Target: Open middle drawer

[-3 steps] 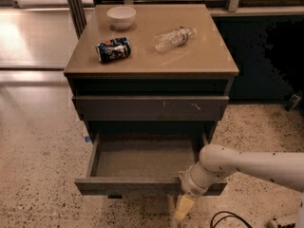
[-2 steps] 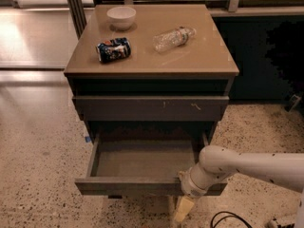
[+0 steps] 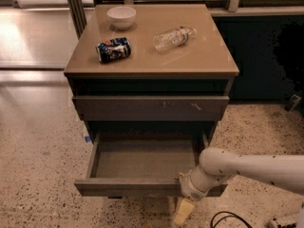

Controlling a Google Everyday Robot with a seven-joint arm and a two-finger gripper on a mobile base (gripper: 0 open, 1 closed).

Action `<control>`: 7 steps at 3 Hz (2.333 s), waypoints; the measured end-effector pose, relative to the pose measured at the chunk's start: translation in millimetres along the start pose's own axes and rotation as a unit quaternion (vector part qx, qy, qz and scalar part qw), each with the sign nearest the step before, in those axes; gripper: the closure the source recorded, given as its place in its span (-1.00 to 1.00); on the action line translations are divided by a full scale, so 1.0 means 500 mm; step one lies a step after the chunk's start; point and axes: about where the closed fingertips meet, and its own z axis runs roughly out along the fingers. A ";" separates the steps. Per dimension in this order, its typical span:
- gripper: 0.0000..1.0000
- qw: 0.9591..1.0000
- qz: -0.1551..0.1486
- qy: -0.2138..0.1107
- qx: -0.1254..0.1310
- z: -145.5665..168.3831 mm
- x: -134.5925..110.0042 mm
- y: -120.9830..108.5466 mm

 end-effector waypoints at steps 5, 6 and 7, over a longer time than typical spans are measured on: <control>-1.00 0.999 0.021 0.009 -0.033 0.001 0.023 0.101; -1.00 0.998 0.034 0.013 -0.042 -0.005 0.036 0.143; -1.00 0.998 0.034 0.013 -0.042 -0.005 0.036 0.143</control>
Offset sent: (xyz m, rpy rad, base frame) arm -0.1697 -0.0077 0.0387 -0.0229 0.1867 -0.0707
